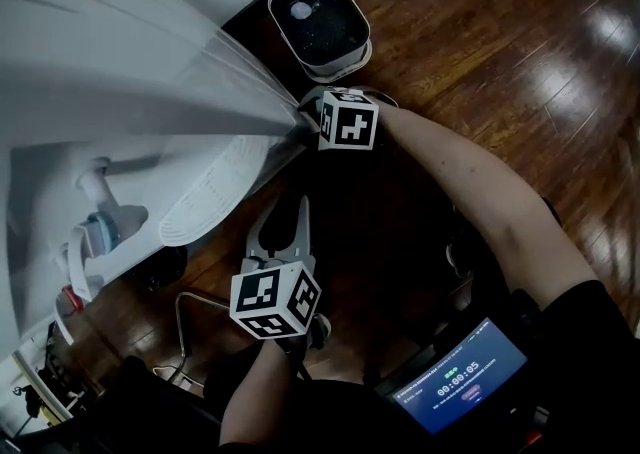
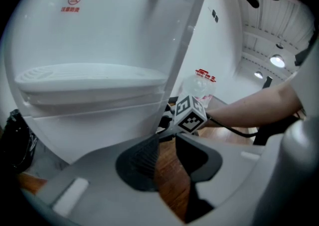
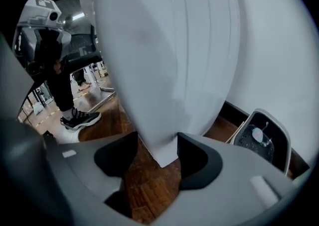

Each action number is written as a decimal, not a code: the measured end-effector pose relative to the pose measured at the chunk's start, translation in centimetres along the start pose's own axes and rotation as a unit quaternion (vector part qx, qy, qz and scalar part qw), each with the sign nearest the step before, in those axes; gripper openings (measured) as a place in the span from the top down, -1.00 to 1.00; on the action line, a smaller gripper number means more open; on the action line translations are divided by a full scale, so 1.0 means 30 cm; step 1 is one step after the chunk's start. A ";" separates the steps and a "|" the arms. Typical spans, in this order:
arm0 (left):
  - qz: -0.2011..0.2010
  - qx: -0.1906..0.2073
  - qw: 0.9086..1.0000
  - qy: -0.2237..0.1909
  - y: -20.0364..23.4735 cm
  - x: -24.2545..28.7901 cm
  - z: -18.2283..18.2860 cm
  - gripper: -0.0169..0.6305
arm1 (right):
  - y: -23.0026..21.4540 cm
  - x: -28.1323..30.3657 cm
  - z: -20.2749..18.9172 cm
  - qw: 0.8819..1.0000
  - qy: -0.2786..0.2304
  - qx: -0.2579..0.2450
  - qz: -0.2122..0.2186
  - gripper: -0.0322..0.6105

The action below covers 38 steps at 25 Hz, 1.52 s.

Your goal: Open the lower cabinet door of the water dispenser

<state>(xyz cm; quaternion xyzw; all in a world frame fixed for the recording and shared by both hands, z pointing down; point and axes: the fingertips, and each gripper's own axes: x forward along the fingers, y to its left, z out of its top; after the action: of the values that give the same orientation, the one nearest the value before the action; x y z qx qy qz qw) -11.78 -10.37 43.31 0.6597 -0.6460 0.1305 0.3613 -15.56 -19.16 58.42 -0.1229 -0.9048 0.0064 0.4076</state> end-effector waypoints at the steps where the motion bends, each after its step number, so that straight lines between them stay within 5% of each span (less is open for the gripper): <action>1: 0.001 -0.001 1.000 -0.001 0.004 0.000 0.004 0.55 | -0.001 0.000 0.002 1.000 -0.002 0.006 0.000 0.12; 6: 0.000 -0.004 1.000 -0.006 0.001 0.001 0.023 0.55 | 0.019 -0.006 -0.007 0.998 -0.013 0.057 0.000 0.24; 22: -0.007 -0.016 0.999 -0.032 -0.052 -0.088 0.051 0.58 | 0.210 -0.062 -0.103 0.997 0.029 0.063 0.028 0.27; 30: -0.018 -0.025 0.998 -0.055 -0.105 -0.253 -0.035 0.59 | 0.385 -0.072 -0.149 0.993 0.024 0.111 -0.021 0.28; 38: 0.029 -0.035 0.991 -0.125 -0.094 -0.521 -0.100 0.60 | 0.673 -0.034 -0.158 0.983 0.029 0.170 -0.057 0.30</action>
<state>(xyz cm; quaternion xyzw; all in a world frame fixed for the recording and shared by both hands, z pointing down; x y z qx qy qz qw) -10.27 3.15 34.57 0.6389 -0.7092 0.0345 0.2962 -7.03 -0.23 58.56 -0.0007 -0.8838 0.1330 0.4485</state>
